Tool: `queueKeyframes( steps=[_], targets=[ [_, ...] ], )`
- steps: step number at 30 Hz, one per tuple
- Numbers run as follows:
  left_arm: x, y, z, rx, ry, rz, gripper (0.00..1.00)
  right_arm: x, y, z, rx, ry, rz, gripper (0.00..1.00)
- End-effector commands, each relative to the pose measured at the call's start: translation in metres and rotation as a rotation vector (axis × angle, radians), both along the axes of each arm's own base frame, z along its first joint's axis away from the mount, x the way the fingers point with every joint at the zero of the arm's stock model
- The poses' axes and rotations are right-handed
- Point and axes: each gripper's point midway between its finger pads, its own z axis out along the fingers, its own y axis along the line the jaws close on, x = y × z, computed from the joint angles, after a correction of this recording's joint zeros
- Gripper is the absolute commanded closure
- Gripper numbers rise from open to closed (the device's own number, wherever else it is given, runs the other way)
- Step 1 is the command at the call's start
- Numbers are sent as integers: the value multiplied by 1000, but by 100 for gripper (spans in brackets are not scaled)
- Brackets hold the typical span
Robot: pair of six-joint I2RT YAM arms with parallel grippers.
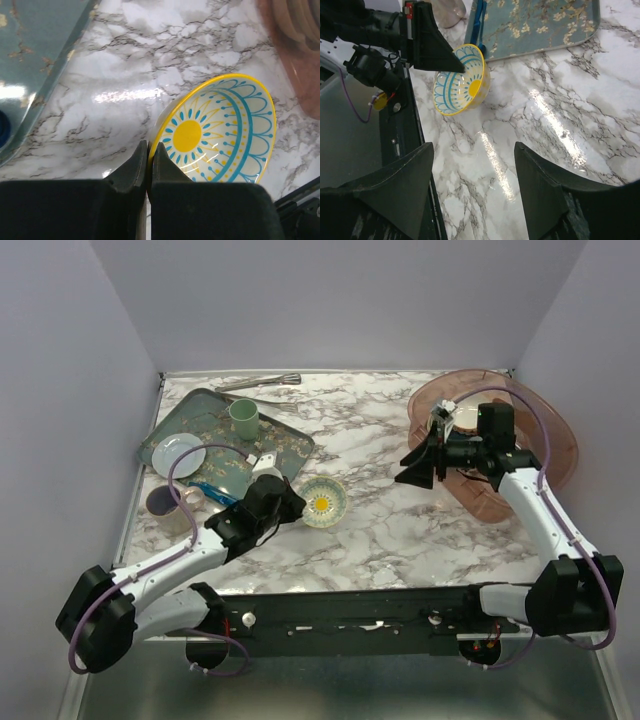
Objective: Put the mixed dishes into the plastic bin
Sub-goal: Pick up the bowl from the center of the board.
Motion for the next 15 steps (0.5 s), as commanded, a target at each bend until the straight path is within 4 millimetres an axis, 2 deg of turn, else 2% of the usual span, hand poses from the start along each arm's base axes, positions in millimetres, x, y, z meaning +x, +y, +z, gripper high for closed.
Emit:
queueKeyframes(
  steps=[1,3,4,6,7,8,10,11,13,14,15],
  targets=[
    [20,-36,56,-105,-136,-26,100,5,8,-11,-75,-19,1,25],
    [23,-45,68,-114,-166,-16,100,6,11,-15,-89,-11,1,25],
    [25,-50,65,-104,-162,-14,100,7,13,-18,-103,-9,0,25],
    [29,-60,75,-105,-183,0,100,8,15,-23,-118,3,-4,24],
    [31,-65,70,-88,-173,0,100,9,16,-25,-129,5,-6,24],
    [35,-71,79,-97,-186,9,100,9,17,-28,-134,15,-7,23],
    [36,-80,73,-66,-178,18,100,11,19,-33,-152,23,-13,23],
    [38,-87,82,-76,-190,22,100,12,20,-35,-160,30,-21,23],
    [37,-94,77,-44,-187,33,100,18,19,-41,-189,33,-55,23],
    [40,-100,85,-52,-194,37,100,19,19,-42,-195,45,-71,23],
    [39,-102,83,-42,-181,45,100,23,19,-44,-203,43,-88,23]
  ],
)
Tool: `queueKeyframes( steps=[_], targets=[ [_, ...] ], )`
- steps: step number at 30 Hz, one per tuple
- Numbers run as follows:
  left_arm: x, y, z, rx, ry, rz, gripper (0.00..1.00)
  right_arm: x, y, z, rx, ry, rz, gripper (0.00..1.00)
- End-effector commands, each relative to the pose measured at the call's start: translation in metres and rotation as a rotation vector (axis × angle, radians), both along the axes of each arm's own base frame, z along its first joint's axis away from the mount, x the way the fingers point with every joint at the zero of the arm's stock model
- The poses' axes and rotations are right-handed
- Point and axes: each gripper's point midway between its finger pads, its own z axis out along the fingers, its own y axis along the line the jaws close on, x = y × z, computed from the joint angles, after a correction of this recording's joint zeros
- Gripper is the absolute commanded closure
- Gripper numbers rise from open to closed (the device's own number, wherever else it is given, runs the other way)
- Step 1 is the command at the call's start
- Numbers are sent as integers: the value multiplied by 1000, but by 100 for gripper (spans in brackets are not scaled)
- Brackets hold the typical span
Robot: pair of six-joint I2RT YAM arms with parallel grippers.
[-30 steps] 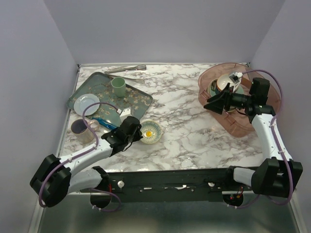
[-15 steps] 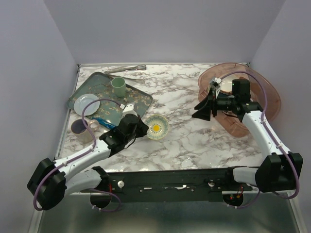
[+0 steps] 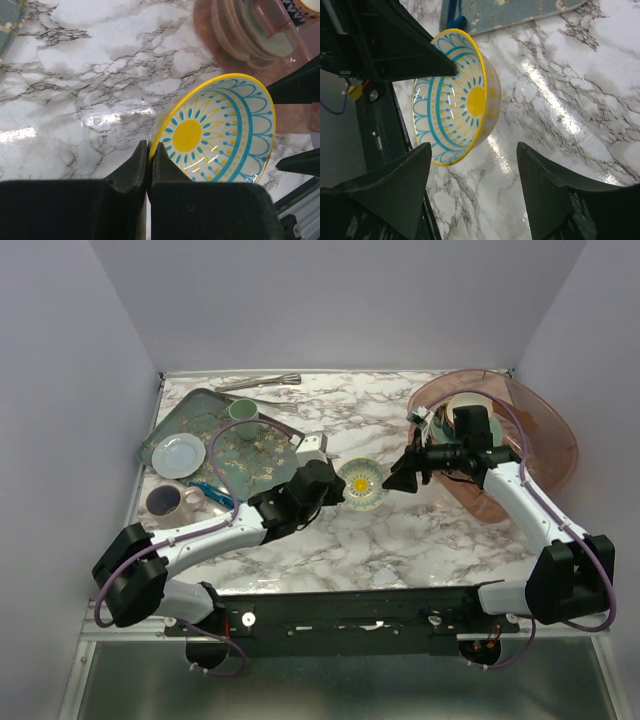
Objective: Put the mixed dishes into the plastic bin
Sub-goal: Pick up the bowl from the center of the board.
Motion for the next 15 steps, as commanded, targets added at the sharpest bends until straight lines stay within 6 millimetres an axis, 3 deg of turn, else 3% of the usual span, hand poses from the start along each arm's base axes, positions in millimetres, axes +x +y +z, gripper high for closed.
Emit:
queueKeyframes(
  steps=[1,2,4,5,7,8,13,15],
  targets=[
    [16,-15,27,-22,-64,107,100,21,-4,-8,-88,-16,-105,23],
    [18,-17,33,-17,-64,122,100,23,-5,-10,-95,-8,-121,23],
    [18,-17,25,21,-37,153,100,29,-6,-15,-122,-6,-152,24],
    [20,-19,33,20,-51,178,100,30,-7,-17,-128,2,-164,25],
    [19,-19,24,61,-27,203,100,34,-7,-19,-149,-4,-189,27],
    [20,-22,32,56,-35,225,100,36,-8,-21,-159,4,-208,29],
    [16,-26,25,111,-22,264,100,45,-11,-24,-186,1,-266,44],
    [14,-29,28,113,-34,272,100,46,-12,-22,-184,3,-282,58]
  ],
)
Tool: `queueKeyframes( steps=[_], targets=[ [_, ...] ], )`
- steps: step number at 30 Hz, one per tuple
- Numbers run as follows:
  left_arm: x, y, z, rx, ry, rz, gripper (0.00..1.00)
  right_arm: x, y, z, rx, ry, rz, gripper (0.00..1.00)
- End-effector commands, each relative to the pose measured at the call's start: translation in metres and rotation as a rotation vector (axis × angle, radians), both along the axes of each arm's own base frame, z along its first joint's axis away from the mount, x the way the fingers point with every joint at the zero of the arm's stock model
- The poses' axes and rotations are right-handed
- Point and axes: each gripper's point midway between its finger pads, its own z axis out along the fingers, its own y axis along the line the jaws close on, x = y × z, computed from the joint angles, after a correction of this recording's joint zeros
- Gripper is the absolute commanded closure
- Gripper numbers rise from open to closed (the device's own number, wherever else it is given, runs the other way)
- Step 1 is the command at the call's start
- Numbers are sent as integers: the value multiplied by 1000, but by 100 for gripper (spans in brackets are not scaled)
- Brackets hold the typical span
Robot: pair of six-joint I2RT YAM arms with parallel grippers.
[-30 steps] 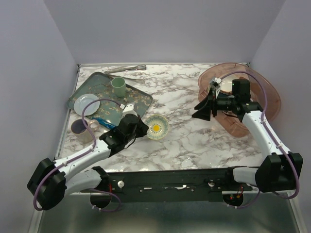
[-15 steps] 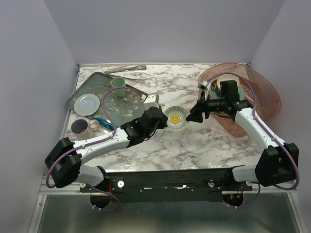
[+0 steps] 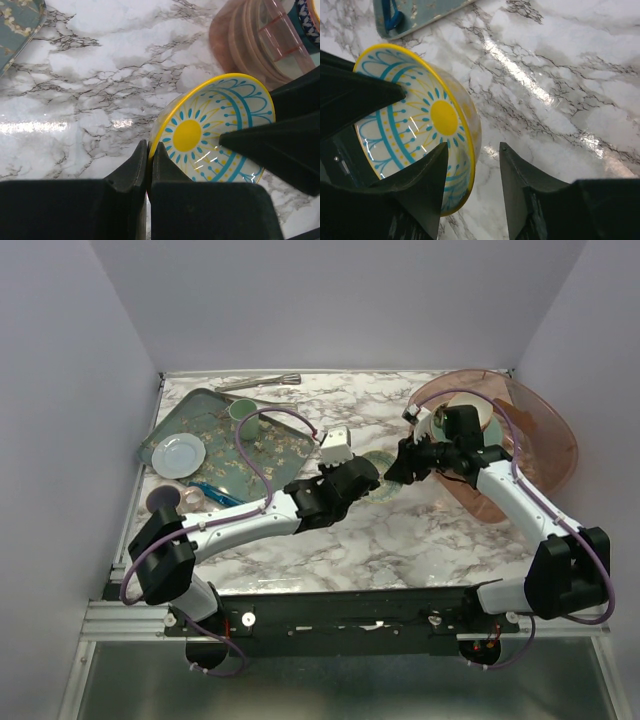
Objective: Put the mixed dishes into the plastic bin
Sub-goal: Pick up the bowl from the center of the board, then place the bowl in the plastic bin.
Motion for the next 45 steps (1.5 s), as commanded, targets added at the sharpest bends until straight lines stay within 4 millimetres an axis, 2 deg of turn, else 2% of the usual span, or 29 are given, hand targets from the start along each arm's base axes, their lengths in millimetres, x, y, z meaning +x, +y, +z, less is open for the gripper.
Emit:
queueKeyframes(
  steps=[1,2,3,6,7,9,10,13,14,16,17,18,19,20,21,22,23,25,27,29,31,37,39,43,45],
  targets=[
    [5,5,13,16,-53,110,100,19,-4,7,-28,-40,-87,62],
    [5,4,17,18,-60,111,100,19,-4,8,-25,-38,-92,66],
    [4,3,17,27,-63,107,100,20,-4,10,-24,-42,-96,78],
    [4,1,19,34,-74,109,100,19,-3,13,-12,-37,-101,96],
    [3,1,20,33,-75,103,100,18,-2,14,-6,-36,-96,99],
    [2,2,21,36,-75,96,99,17,-1,17,3,-37,-90,100],
    [1,3,24,36,-80,90,96,15,0,18,11,-37,-81,99],
    [-2,9,30,54,-94,65,65,12,2,23,32,-41,-61,99],
    [-5,11,28,63,-93,49,47,11,2,25,38,-45,-53,100],
    [-8,10,39,33,-115,4,29,10,0,27,50,-48,-45,99],
    [-12,16,30,68,-117,-28,17,10,-1,27,57,-46,-43,100],
    [-12,10,36,22,-128,-68,12,10,-2,30,66,-52,-37,100],
    [-17,13,49,-15,-159,-100,11,9,-5,33,81,-53,-32,99],
    [-22,19,37,7,-161,-141,5,9,-7,33,84,-54,-34,99],
    [-27,10,48,-56,-195,-215,3,9,-8,37,90,-66,-33,100],
    [-31,17,65,-110,-234,-239,1,10,-12,39,101,-67,-38,99],
    [-35,23,56,-110,-232,-262,1,10,-15,41,107,-71,-43,99],
    [-42,31,76,-160,-281,-329,1,12,-23,46,117,-84,-61,100],
    [-45,45,72,-134,-269,-335,1,15,-31,51,123,-95,-81,100],
    [-47,61,86,-145,-295,-346,1,17,-41,59,131,-119,-106,99],
    [-52,83,78,-76,-265,-347,1,22,-54,66,134,-133,-151,99],
    [-61,139,77,83,-244,-312,1,34,-86,88,97,-213,-292,100],
    [-62,152,81,138,-265,-300,1,39,-96,93,78,-230,-341,100],
    [-64,184,76,271,-280,-250,1,52,-115,99,43,-257,-434,99],
    [-63,192,65,318,-279,-229,1,59,-124,106,17,-283,-485,99]
  ],
)
